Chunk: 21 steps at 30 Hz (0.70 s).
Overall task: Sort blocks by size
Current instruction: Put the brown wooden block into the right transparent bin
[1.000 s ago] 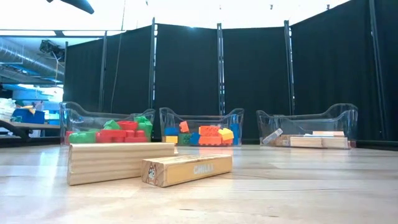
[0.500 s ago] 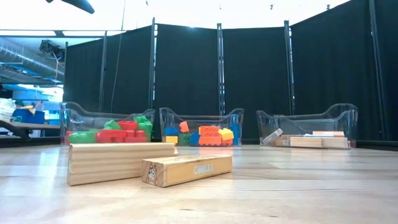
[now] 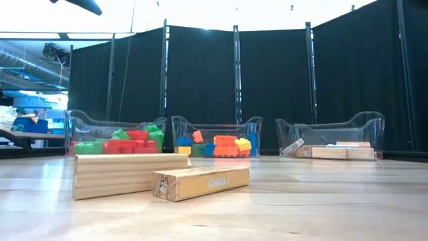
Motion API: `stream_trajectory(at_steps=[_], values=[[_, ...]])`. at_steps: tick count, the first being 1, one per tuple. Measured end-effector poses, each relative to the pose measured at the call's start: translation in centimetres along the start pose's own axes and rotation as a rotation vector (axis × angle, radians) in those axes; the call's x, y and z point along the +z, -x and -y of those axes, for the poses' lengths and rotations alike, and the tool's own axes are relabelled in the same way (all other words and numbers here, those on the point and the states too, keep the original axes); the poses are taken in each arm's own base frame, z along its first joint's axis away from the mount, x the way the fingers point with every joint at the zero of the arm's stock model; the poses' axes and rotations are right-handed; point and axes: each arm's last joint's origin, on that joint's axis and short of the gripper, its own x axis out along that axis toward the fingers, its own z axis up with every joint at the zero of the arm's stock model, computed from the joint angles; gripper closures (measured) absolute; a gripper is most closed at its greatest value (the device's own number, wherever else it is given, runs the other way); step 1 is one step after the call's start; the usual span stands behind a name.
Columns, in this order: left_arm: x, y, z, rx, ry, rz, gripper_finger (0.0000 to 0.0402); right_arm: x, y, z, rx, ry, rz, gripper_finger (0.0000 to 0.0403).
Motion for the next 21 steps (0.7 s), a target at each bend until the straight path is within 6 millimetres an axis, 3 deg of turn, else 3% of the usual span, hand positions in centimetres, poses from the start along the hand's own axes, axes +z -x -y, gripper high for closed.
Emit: stream_trajectory(at_steps=[9,15,18,21], values=[[0.0,0.0,0.0,0.002,-0.006,-0.002,0.0397,3.0,1.2,4.7,-0.098,0.044,0.045,0.0392],[-0.1,0.0,0.0,0.003,-0.029,-0.004,0.0397,2.7,4.5,7.7,-0.334,0.028,0.105,0.0382],[-0.1,0.0,0.0,0.003,-0.042,-0.004,0.0397,3.5,8.3,6.8,-0.181,0.044,0.307,0.0384],[-0.1,0.0,0.0,0.003,-0.062,-0.004,0.0397,3.7,10.2,5.4,0.028,0.155,0.398,0.0372]])
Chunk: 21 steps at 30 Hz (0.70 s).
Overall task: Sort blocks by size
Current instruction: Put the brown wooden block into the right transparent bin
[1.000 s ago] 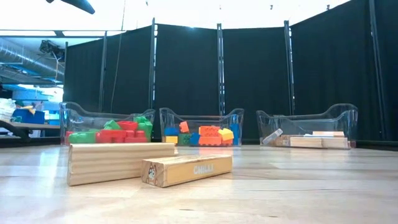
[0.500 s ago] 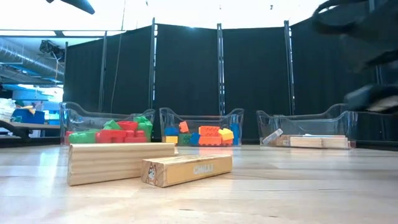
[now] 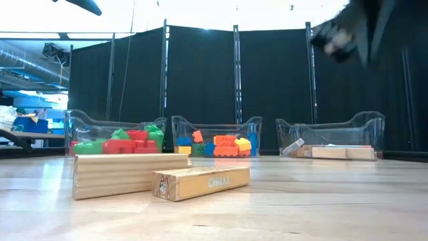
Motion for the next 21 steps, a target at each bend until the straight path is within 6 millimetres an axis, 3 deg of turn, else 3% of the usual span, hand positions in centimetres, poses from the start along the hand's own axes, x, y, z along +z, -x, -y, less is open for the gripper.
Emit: stream_trajectory(at_steps=[5,9,14,17,21], values=[[0.0,0.0,0.0,0.0,0.0,0.0,0.0397,0.7,0.6,-3.4,0.15,0.188,0.08,0.0294],[0.0,0.0,0.0,0.0,-0.001,0.0,0.0397,0.1,-2.1,-6.1,0.22,0.322,-0.016,0.0201],[0.0,0.0,0.0,0.0,-0.002,0.0,0.0397,-0.6,-6.1,-8.4,0.23,0.358,-0.15,0.0095],[0.0,0.0,0.0,0.0,-0.004,0.0,0.0397,-0.8,-7.9,-9.5,0.231,0.376,-0.192,0.0061],[0.0,0.0,0.0,0.0,-0.007,0.0,0.0397,-1.4,-9.2,-10.7,0.235,0.401,-0.218,0.0054]])
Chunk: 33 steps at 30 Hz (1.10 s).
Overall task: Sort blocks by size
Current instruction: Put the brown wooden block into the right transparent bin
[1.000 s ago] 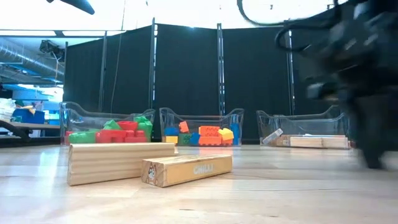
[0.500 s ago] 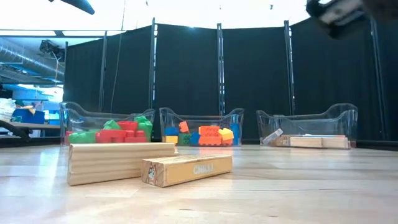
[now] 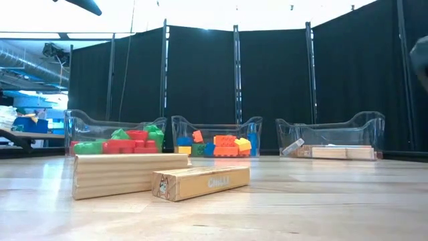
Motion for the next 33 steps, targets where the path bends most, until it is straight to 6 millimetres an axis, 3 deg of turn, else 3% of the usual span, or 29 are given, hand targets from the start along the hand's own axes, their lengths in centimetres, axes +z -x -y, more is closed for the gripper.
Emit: stream_trajectory(at_steps=[4,7,14,24,29,33], values=[[0.0,0.0,0.0,0.0,0.005,0.0,0.0397,-0.5,-1.3,-0.5,-0.057,-0.033,-0.041,0.0071],[0.0,0.0,0.0,0.0,0.027,0.0,0.0397,-1.0,-2.3,-0.4,-0.138,-0.074,-0.071,0.011],[0.0,0.0,0.0,0.0,0.037,0.0,0.0397,-1.0,-2.1,1.2,-0.201,-0.014,-0.09,0.0288],[0.0,0.0,0.0,0.0,0.034,0.0,0.0397,-2.2,-0.4,3.5,-0.301,-0.024,-0.238,0.0284],[0.0,0.0,0.0,0.0,0.034,0.0,0.0397,-3.3,2.2,7.3,-0.458,-0.139,-0.303,0.0284],[0.0,0.0,0.0,0.0,0.032,0.0,0.0397,-5.8,5.9,11.6,-0.495,-0.335,-0.277,0.0284]])
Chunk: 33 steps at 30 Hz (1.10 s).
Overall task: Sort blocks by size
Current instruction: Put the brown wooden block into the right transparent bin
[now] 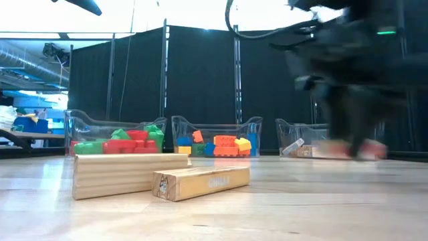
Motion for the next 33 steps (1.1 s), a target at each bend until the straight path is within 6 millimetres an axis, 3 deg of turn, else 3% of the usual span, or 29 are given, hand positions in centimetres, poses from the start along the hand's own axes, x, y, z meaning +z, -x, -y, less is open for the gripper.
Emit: stream_trajectory(at_steps=[6,13,17,24,26,29,33], values=[[0.0,0.0,0.0,0.0,-0.028,0.0,0.0397,-4.5,2.7,9.8,-0.073,-0.307,0.087,0.0284],[0.0,0.0,0.0,0.0,-0.028,0.0,0.0397,-12.6,4.6,19.4,-0.207,-0.83,0.145,0.0284],[0.0,0.0,0.0,0.0,-0.028,0.0,0.0397,-16.2,5.1,23.1,-0.295,-1.06,0.157,0.0284],[0.1,0.0,0.0,-0.002,-0.02,0.005,0.0397,-18.9,4.6,27.0,-0.36,-1.186,0.182,0.0284],[0.1,0.0,0.1,-0.004,-0.014,0.01,0.0397,-19.3,4.1,27.5,-0.347,-1.201,0.161,0.0246],[0.1,0.0,0.1,-0.004,-0.013,0.011,0.0397,-19.7,3.5,28.0,-0.336,-1.224,0.134,0.0139],[0.1,0.0,0.1,-0.004,-0.013,0.01,0.0397,-19.1,3.6,28.3,-0.181,-1.187,0.233,0.0037]])
